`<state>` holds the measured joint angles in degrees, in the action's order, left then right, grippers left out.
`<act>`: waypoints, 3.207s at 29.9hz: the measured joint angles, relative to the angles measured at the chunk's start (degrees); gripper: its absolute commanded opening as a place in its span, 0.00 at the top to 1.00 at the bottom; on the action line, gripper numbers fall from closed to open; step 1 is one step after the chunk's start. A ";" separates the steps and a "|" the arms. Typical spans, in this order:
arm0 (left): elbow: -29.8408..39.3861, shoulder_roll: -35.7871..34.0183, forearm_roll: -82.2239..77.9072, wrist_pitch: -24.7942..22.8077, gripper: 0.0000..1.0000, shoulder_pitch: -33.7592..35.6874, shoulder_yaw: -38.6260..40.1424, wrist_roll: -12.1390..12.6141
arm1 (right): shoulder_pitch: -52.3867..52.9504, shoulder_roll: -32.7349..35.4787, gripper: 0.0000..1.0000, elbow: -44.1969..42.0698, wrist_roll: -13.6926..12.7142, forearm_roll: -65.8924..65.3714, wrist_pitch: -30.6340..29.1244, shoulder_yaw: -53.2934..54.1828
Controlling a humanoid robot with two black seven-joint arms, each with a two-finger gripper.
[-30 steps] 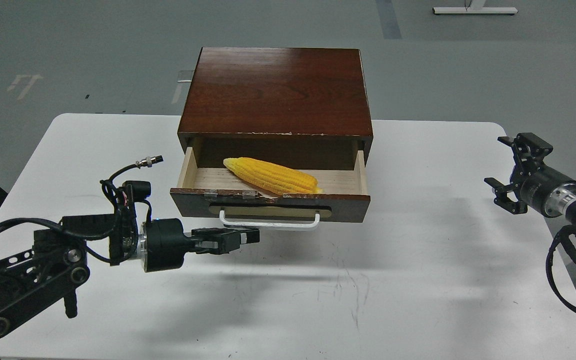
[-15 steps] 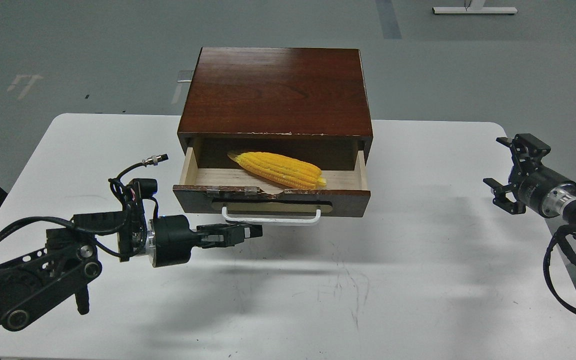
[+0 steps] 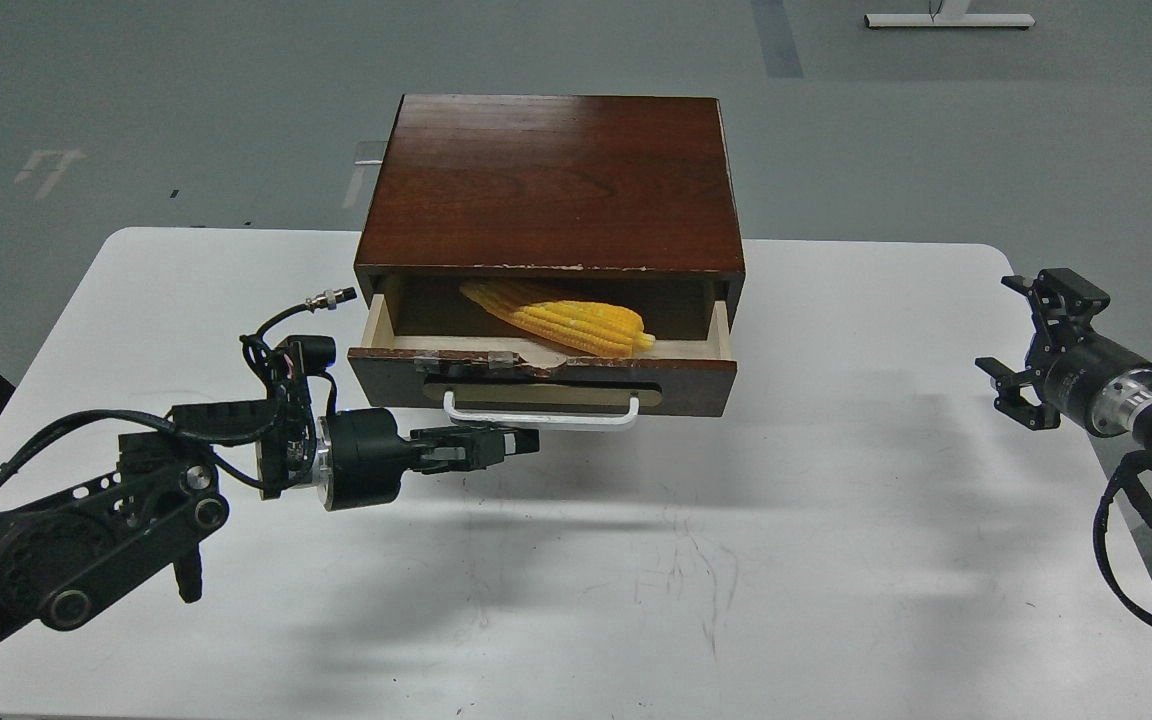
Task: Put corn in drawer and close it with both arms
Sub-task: 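Push the drawer front with the left gripper toward the box, then press the left gripper against the drawer until fully shut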
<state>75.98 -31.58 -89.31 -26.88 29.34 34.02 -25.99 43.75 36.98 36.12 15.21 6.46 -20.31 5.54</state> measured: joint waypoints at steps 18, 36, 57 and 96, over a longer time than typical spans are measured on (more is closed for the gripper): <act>-1.56 1.54 -0.01 -1.13 1.00 3.31 -0.19 -0.02 | -0.26 0.00 0.00 -0.87 0.00 -0.04 -0.14 -0.08; -9.21 7.62 -0.11 -1.13 0.99 7.34 -0.74 -0.02 | -0.78 -0.05 0.00 -2.00 0.00 -0.04 -0.25 -0.09; -15.64 11.02 0.05 -1.12 0.99 11.15 -1.16 -0.60 | -1.02 -1.12 0.00 -2.94 0.00 -1.95 -0.26 0.00; -21.25 13.80 0.54 -1.12 0.90 13.80 -1.11 -1.16 | -0.94 -1.47 0.00 -2.89 0.00 -2.06 -0.52 0.04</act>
<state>54.73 -17.77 -88.77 -28.00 43.14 32.91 -27.15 42.81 35.51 33.22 15.20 4.39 -20.83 5.58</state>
